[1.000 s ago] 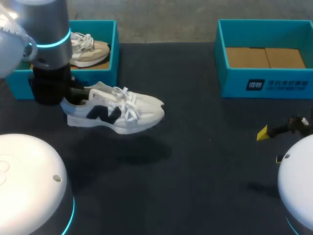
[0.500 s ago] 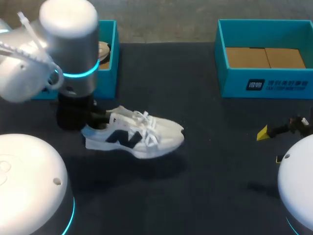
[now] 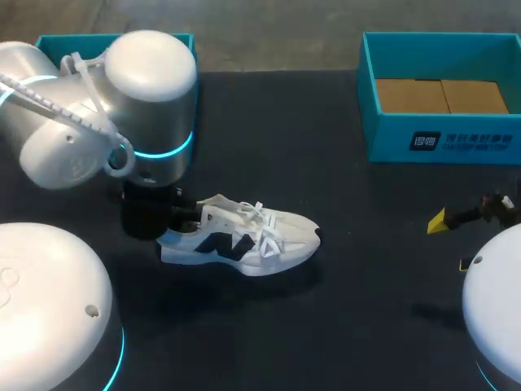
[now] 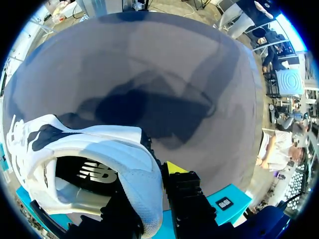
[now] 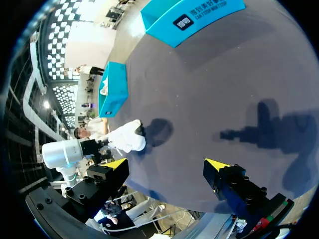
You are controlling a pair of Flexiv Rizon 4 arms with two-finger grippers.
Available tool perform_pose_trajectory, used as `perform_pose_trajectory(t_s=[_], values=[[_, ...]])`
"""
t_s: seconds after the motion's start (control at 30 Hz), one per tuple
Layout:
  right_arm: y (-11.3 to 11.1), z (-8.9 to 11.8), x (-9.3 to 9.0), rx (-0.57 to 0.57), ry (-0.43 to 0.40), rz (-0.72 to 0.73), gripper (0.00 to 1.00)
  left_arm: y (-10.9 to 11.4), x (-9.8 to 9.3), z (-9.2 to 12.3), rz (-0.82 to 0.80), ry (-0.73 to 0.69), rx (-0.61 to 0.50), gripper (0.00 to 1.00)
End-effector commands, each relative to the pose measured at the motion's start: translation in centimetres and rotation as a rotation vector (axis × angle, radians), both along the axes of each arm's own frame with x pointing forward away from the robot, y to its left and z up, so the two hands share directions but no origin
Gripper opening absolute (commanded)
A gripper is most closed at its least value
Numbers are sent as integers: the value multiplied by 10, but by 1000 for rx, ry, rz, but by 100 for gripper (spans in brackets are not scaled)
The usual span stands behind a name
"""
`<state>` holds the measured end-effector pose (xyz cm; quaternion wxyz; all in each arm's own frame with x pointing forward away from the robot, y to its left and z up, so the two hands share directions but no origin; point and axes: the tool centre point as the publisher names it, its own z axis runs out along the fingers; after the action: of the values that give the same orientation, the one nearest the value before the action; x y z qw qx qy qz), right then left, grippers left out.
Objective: Take the shoe out of the shoebox, open the shoe tongue, remove and reinsert the insole, then place the shoe into the shoebox
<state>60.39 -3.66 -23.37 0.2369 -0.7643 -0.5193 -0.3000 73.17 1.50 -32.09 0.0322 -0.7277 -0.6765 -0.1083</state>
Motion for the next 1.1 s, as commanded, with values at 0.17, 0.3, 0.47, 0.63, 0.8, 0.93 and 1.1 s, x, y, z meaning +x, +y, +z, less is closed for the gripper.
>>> perform_pose_trajectory(t_s=[0.17, 0.3, 0.47, 0.63, 0.8, 0.93, 1.1], values=[[-1, 6, -12, -6, -9, -12, 100, -22, 8, -24, 17, 24, 15, 0], [-1, 6, -12, -6, -9, -12, 100, -32, 14, -34, 32, 51, 15, 0], [-1, 6, -12, -6, -9, -12, 100, -42, 17, -45, 33, 67, 26, 0], [-1, 6, -12, -6, -9, -12, 100, -48, 17, -60, 36, 87, 46, 0], [-1, 6, -12, -6, -9, -12, 100, -53, 18, -70, 29, 98, 73, 0], [-1, 6, -12, -6, -9, -12, 100, -55, 17, -73, 26, 102, 75, 0], [-1, 6, -12, -6, -9, -12, 100, -59, 19, -78, 22, 110, 80, 0]])
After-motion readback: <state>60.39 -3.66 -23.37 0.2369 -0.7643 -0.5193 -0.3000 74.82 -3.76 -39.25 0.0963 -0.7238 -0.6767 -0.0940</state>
